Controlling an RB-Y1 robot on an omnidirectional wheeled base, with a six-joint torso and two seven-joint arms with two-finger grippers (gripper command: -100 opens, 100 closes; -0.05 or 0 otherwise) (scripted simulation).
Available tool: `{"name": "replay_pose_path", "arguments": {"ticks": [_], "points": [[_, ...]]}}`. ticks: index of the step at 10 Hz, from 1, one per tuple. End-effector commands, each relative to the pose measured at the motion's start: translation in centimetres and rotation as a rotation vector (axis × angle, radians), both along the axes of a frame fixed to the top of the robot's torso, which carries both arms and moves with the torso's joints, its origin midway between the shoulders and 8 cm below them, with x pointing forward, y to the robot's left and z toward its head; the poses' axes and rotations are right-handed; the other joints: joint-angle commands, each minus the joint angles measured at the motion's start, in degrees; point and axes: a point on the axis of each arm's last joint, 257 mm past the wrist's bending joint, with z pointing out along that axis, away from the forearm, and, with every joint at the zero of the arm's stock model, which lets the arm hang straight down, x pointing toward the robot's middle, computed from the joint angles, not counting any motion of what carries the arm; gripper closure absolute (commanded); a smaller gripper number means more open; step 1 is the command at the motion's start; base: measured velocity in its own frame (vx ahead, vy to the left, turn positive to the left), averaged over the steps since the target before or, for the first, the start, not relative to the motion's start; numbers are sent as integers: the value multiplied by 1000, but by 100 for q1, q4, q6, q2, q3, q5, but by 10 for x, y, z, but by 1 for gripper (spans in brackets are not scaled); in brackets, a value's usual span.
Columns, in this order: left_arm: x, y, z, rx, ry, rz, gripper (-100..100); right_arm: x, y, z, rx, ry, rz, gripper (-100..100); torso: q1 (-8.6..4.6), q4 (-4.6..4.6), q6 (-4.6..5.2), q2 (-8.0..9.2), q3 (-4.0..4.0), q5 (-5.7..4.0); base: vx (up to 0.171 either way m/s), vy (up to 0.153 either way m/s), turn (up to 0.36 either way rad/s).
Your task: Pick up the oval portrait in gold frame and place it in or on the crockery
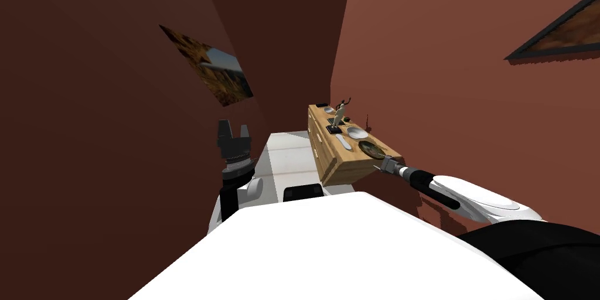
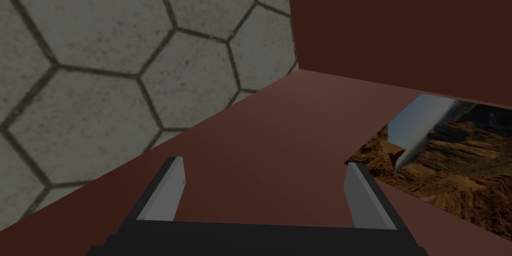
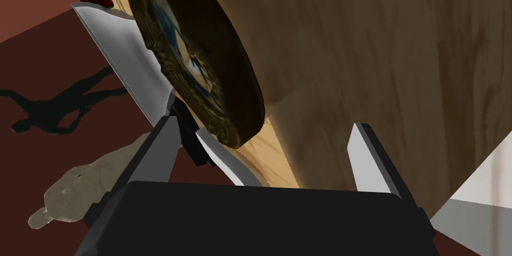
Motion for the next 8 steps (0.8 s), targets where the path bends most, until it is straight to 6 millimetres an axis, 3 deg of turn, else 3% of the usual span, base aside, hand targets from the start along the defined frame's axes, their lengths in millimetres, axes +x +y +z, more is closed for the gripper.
{"name": "replay_pose_path", "arguments": {"ticks": [1, 4, 5, 6, 7, 8], "points": [[0, 0, 0, 0, 0, 0, 0, -7, -18, 2, -76, 41, 27, -100, 0, 0, 0, 0, 0, 0, 26, 18, 52], [0, 0, 0, 0, 0, 0, 0, -17, -42, 5, -182, 100, 64, -100, -2, 0, 0, 2, 1, -1, 24, 12, 46], [0, 0, 0, 0, 0, 0, 0, -13, -35, 4, -157, 86, 55, -100, -4, 0, 0, 2, 1, -1, 12, -1, 9], [0, 0, 0, 0, 0, 0, 0, -14, -36, 4, -163, 88, 57, 0, -6, 1, 2, 6, 3, -3, 0, 0, 0], [0, 0, 0, 0, 0, 0, 0, -18, -35, -7, -162, 89, 42, -100, -6, 2, 2, 10, 6, -3, 43, -25, 90], [0, 0, 0, 0, 0, 0, 0, -16, -34, -2, -160, 89, 50, -100, -15, 0, -1, -1, 0, -5, 27, -18, 28]]}}
